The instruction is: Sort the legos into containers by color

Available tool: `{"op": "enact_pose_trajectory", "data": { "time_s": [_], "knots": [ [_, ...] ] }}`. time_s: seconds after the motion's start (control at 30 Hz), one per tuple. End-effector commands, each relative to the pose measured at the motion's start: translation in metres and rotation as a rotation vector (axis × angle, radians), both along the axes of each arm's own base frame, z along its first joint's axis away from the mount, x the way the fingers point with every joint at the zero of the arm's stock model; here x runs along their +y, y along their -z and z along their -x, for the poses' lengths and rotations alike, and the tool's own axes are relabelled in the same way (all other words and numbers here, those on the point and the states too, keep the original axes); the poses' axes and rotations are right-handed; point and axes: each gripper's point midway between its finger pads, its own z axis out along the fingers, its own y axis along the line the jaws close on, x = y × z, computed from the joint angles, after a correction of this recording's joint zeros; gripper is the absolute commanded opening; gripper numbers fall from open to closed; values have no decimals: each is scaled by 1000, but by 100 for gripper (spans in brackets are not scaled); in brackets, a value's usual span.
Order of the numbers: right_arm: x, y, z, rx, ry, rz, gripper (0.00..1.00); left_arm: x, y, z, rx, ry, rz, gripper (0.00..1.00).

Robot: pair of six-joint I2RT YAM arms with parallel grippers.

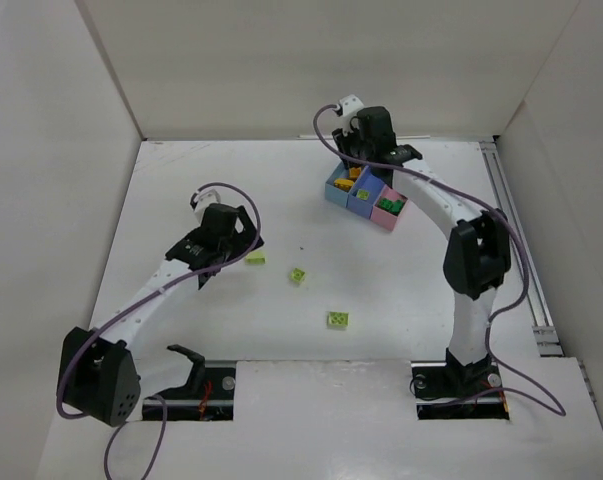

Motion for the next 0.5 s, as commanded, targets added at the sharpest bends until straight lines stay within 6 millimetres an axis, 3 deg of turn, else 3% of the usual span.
{"op": "enact_pose_trajectory", "data": {
  "time_s": [0.0,0.07,0.13,0.17,0.2,0.23,0.37,0.47],
  "knots": [
    [-12,25,-12,86,45,41,27,-12,-4,-14,-24,72,13,100],
    [-16,21,-21,75,65,42,34,-13,7,-16,11,79,-9,100],
    [-14,34,-25,106,71,46,40,-14,13,-19,24,79,-14,100],
    [-17,28,-32,92,82,38,40,-15,14,-21,28,79,-16,100],
    [-22,33,-33,112,102,27,40,-15,19,-23,38,88,-28,100],
    [-20,42,-32,135,94,33,46,-16,24,-24,46,88,-32,100],
    [-15,36,-31,128,36,4,69,-12,33,-29,59,88,-59,100],
    [-15,31,-30,113,31,6,73,-8,40,-39,63,86,-76,100]
  ]
}}
